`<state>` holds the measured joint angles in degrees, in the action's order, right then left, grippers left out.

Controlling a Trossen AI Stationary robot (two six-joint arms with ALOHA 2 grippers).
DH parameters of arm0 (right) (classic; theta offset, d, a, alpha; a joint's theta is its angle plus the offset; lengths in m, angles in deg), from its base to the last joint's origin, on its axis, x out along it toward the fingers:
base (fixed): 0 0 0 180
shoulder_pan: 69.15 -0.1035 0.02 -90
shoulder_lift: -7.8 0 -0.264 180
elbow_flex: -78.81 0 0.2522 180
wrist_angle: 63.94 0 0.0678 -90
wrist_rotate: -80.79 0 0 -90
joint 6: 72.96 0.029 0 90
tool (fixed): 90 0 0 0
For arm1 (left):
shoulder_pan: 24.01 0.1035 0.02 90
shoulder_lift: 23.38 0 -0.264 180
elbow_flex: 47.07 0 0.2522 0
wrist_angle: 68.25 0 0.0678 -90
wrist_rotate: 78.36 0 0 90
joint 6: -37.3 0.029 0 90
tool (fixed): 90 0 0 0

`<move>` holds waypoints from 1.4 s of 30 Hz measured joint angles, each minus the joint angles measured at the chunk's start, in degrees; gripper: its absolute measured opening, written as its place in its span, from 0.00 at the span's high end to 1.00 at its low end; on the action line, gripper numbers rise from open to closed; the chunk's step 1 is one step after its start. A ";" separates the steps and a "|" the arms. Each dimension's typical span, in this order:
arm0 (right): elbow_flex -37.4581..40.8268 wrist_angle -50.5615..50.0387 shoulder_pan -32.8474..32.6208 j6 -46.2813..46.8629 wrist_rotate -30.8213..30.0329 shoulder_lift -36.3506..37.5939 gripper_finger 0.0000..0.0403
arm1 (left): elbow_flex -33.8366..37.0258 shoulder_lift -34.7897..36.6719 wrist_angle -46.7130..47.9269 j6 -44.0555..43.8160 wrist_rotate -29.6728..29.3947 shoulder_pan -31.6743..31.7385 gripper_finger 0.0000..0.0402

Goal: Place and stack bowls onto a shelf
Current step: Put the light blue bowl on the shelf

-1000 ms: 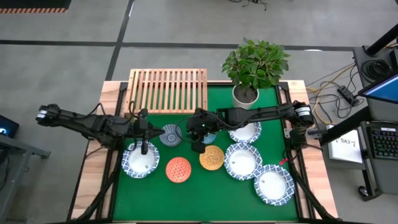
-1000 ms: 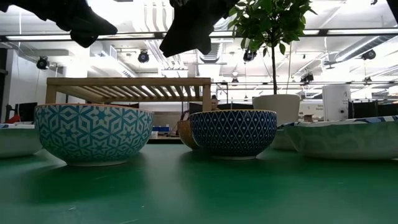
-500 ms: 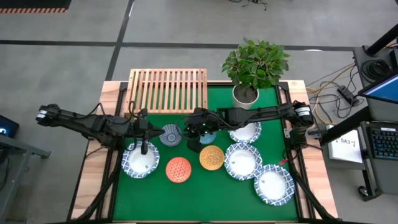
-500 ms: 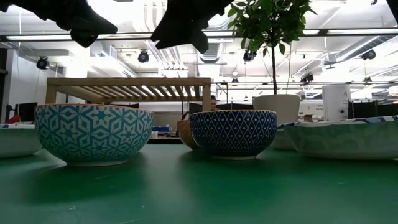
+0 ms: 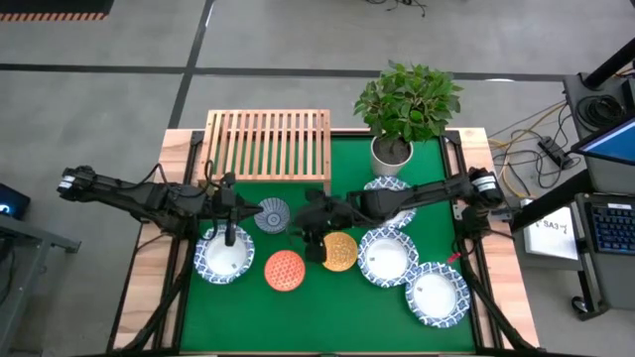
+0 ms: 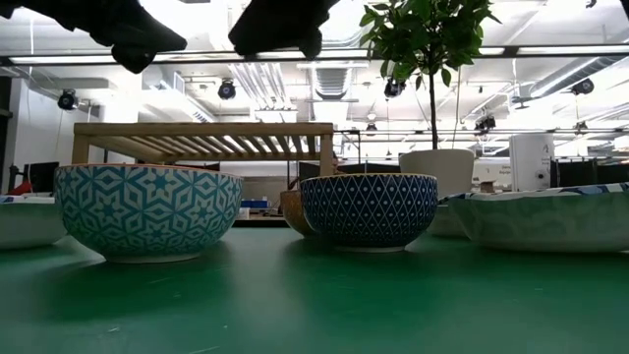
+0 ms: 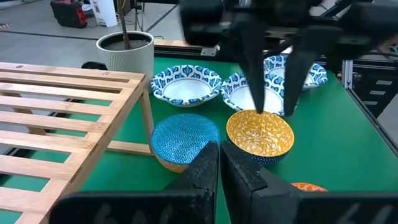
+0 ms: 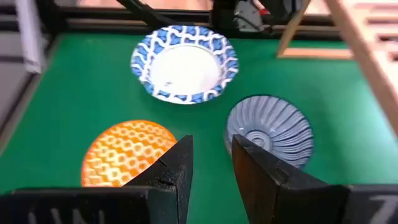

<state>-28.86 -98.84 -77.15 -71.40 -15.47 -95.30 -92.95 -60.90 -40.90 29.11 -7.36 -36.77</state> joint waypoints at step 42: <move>-2.56 -20.81 1.25 14.02 -14.52 -13.86 0.51 | 0.00 -0.22 -0.22 0.00 0.04 0.00 1.00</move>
<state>-31.42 -119.65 -75.90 -57.39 -30.00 -109.16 -92.95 -61.12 -41.12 29.11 -7.32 -36.77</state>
